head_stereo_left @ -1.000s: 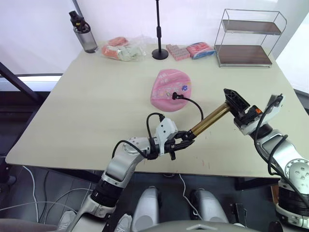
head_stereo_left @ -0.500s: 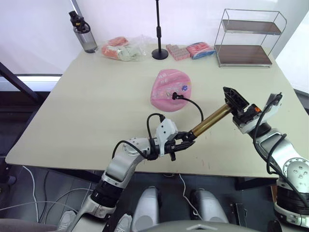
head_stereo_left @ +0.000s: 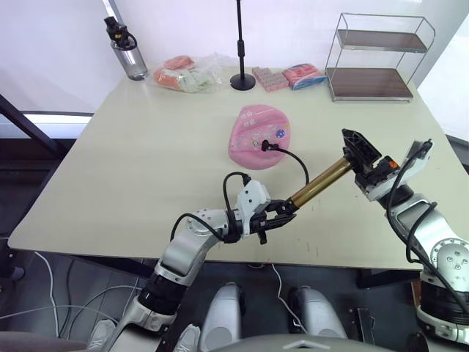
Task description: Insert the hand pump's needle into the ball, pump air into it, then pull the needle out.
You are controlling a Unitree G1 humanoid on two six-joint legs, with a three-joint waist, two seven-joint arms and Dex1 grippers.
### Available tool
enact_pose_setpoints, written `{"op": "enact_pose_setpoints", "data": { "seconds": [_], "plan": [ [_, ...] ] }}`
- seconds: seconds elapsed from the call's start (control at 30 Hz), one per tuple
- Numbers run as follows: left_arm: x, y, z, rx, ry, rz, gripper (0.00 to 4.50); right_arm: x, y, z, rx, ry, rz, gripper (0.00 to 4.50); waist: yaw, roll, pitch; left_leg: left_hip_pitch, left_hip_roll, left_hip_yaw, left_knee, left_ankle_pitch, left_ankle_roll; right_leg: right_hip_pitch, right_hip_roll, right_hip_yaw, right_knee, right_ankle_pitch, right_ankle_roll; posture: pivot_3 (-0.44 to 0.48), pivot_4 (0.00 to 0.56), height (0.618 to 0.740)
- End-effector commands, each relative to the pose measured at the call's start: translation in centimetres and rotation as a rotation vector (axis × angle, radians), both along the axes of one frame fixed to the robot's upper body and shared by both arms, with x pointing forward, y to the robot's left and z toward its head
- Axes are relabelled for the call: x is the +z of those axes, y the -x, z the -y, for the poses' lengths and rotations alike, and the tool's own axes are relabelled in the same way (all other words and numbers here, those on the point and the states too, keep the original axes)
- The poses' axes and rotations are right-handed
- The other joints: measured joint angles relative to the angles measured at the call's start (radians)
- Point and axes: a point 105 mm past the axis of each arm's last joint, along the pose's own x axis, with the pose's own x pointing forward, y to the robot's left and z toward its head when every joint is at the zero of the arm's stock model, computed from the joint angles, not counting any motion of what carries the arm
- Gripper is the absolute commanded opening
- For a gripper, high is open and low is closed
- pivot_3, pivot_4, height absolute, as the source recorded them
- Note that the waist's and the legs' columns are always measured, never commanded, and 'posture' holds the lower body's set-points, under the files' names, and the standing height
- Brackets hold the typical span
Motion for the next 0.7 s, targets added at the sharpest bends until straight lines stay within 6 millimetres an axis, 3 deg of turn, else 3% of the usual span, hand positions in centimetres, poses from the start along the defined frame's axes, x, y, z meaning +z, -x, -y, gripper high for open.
{"op": "enact_pose_setpoints", "data": {
  "seconds": [0.03, 0.13, 0.7],
  "plan": [
    [0.74, 0.41, 0.43, -0.024, 0.012, 0.035, 1.09, 1.02, 0.39, 0.38, -0.009, 0.015, 0.052, 3.71, 0.0, 0.0, 0.0, 0.0, 0.0, 0.0, 0.0, 0.0, 0.0, 0.0, 0.0, 0.0, 0.0, 0.0, 0.0, 0.0, 0.15, 0.731],
    [0.68, 0.44, 0.41, -0.024, 0.011, 0.032, 1.09, 0.98, 0.39, 0.35, -0.008, 0.023, 0.054, 2.18, 0.0, 0.0, 0.0, 0.0, 0.0, 0.0, 0.0, 0.0, 0.0, 0.0, 0.0, 0.0, 0.0, 0.0, 0.0, 0.0, 0.15, 0.731],
    [0.39, 0.64, 0.48, -0.023, 0.012, 0.013, 1.09, 0.64, 0.92, -0.43, 0.038, 0.109, 0.083, 2.18, 0.0, 0.001, 0.0, 0.0, 0.0, 0.0, 0.0, 0.0, 0.0, -0.001, 0.0, 0.0, 0.0, -0.001, 0.001, 0.0, 0.15, 0.731]
  ]
}}
